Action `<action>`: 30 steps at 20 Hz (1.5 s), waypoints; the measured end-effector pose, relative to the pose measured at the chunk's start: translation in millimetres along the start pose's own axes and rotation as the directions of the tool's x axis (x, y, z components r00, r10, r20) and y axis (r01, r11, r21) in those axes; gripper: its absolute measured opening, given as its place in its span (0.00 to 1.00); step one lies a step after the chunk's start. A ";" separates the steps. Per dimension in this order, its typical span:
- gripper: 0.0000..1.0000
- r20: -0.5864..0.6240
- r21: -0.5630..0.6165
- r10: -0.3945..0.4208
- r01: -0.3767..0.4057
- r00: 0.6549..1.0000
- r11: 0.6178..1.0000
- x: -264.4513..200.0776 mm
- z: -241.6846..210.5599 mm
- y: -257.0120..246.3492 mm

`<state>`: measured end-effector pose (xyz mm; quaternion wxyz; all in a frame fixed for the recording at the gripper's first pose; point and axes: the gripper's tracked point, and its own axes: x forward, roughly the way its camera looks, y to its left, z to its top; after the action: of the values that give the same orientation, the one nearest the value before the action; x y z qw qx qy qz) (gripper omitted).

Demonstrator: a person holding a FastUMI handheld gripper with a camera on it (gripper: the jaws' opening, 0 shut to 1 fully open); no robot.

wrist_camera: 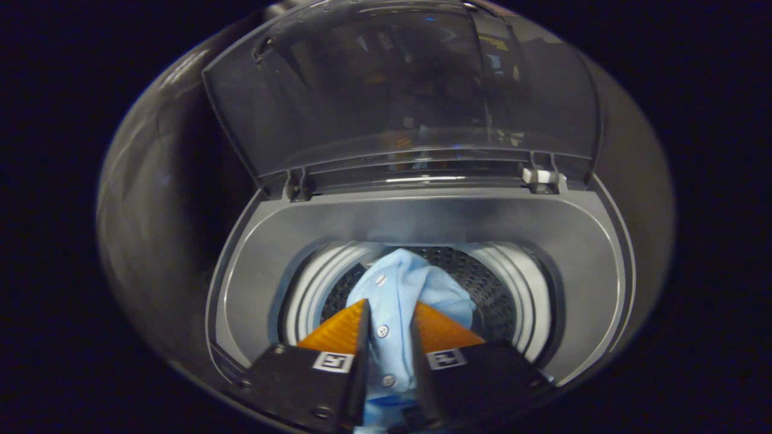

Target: Put the clothes into the washing machine and then close the washing machine lid.

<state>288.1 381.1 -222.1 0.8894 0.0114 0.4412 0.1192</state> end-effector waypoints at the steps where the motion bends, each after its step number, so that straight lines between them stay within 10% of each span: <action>1: 0.45 0.016 -0.003 0.003 -0.003 1.000 1.000 -0.5 2.2 0.6; 6: 0.97 0.019 0.015 -0.020 0.019 1.000 1.000 -0.9 -1.4 0.4; 17: 0.98 0.251 -0.031 -0.055 0.065 0.966 0.997 -35.4 56.0 6.0; 30: 0.97 0.604 -0.020 -0.043 0.070 0.795 0.997 -174.4 234.7 51.1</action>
<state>361.1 411.9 63.9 0.9867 0.0173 0.1327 0.0918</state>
